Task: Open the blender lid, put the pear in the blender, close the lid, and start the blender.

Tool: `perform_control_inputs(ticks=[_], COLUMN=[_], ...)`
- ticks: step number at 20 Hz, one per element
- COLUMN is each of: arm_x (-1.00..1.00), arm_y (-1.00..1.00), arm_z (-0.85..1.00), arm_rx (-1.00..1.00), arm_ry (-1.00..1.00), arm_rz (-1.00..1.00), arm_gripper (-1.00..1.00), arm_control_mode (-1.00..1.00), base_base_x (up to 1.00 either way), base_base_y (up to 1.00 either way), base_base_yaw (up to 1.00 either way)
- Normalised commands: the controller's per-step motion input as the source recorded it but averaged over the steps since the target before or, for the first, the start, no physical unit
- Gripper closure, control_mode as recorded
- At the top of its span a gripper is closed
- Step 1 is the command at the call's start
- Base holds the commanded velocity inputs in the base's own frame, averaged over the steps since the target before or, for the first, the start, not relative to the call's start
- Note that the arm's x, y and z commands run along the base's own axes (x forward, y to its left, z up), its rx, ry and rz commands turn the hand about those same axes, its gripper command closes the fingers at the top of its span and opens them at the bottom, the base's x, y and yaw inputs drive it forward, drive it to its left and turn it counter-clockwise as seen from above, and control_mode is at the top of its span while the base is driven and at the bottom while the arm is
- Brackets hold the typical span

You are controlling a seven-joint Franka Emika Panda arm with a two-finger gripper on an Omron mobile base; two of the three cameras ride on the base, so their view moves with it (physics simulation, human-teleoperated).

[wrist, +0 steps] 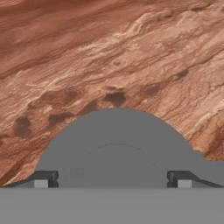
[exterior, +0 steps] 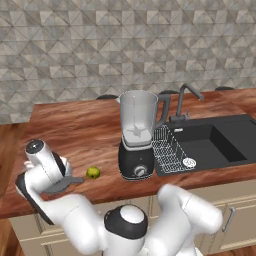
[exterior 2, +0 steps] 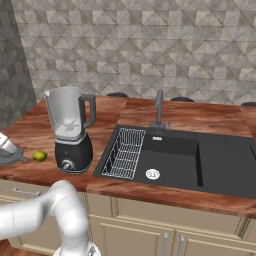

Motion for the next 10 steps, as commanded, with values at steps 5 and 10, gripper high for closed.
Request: perform_control_inputs(ticks=[5, 10], arm_x=[-0.04, -0.01], arm_y=[-0.09, -0.69], arm_z=[0.63, 0.24], arm_rx=[0.05, 0.08], arm_ry=[-0.25, -0.03], arm_rz=[-0.03, -0.06], arm_gripper=[-1.0, -1.0], arm_control_mode=[-1.0, -1.0], base_base_x=[0.0, 0.0], base_base_y=[0.0, 0.0], base_base_yaw=[0.0, 0.0])
